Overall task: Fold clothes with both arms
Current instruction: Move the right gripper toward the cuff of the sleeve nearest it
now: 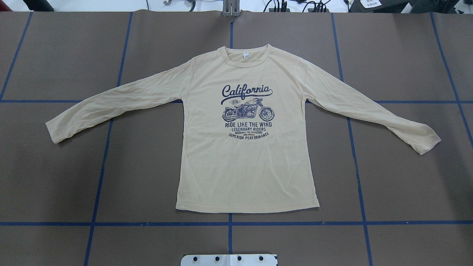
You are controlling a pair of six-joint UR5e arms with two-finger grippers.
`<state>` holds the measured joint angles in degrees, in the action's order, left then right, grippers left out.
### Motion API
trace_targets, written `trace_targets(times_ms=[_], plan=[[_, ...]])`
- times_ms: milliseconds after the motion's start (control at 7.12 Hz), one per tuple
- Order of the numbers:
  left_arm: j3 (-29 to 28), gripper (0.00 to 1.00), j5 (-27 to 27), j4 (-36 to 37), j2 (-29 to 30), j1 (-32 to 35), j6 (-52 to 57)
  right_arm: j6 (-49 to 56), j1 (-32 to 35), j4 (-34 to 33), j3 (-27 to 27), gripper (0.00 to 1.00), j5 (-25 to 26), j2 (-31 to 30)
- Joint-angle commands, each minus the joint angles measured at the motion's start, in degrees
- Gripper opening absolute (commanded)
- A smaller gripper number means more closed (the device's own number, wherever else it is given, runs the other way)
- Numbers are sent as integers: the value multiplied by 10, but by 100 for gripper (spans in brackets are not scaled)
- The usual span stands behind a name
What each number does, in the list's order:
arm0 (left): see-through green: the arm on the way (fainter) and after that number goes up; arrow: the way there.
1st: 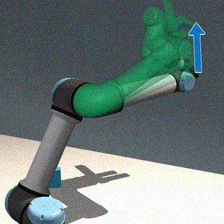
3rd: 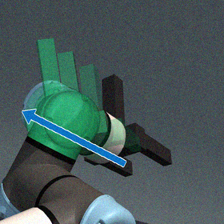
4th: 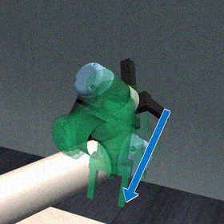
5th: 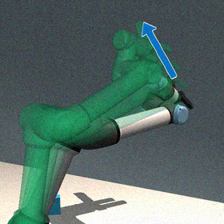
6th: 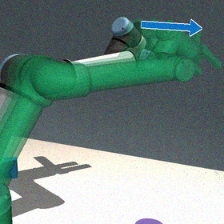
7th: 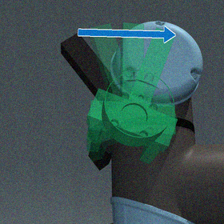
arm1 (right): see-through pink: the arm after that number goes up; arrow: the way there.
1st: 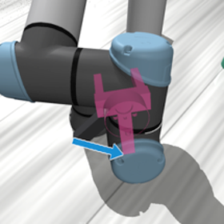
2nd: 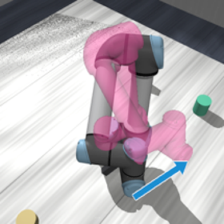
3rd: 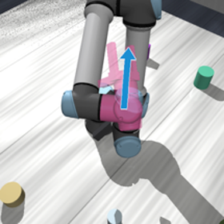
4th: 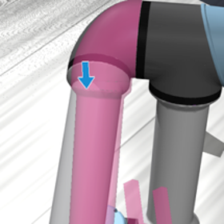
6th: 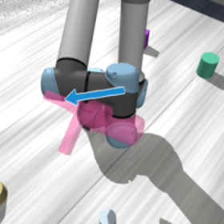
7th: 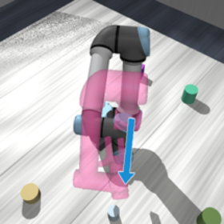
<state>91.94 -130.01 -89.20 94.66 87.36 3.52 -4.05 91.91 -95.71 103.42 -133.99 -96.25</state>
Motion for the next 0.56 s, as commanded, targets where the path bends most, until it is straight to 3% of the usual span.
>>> trace_targets(times_ms=[0,421], plan=[[0,100,-1,-1,-5,0,0,-1,-1,0,-1,100,-1,1],[2,100,-2,-4,-6,0,0,-3,-1,0,6,100,-12,7]])
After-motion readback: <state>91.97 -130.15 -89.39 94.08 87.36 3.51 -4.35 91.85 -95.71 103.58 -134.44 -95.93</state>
